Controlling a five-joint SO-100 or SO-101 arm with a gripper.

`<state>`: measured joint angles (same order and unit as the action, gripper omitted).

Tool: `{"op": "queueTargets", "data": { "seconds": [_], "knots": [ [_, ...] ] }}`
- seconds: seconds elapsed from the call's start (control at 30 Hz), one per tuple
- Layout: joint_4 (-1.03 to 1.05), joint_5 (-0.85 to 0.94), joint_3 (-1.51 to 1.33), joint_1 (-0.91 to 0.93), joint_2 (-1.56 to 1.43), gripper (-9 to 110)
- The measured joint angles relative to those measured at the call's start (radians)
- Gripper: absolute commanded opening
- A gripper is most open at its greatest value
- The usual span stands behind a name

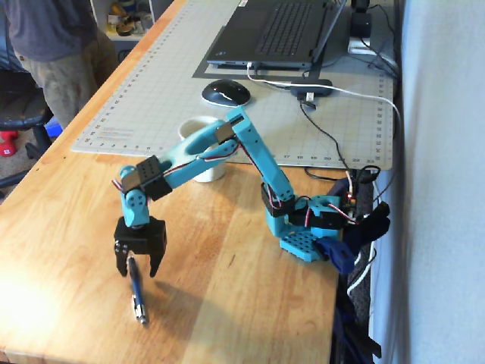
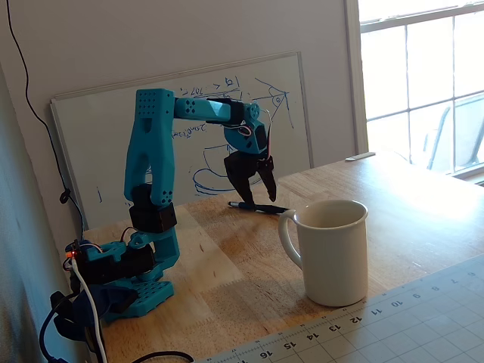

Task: Grasp a pen and put it in a mug.

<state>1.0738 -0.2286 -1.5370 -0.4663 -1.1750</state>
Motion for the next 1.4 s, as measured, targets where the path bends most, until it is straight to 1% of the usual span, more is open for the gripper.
{"op": "queueTargets", "data": {
  "seconds": [0.5, 0.7, 0.77, 1.4],
  "knots": [
    [-0.032, 0.000, 0.006, 0.000, 0.026, 19],
    [-0.032, 0.000, 0.006, 0.020, 0.026, 8],
    [-0.032, 0.000, 0.006, 0.028, 0.026, 7],
    [-0.032, 0.000, 0.006, 0.074, 0.026, 6]
  ]
}}
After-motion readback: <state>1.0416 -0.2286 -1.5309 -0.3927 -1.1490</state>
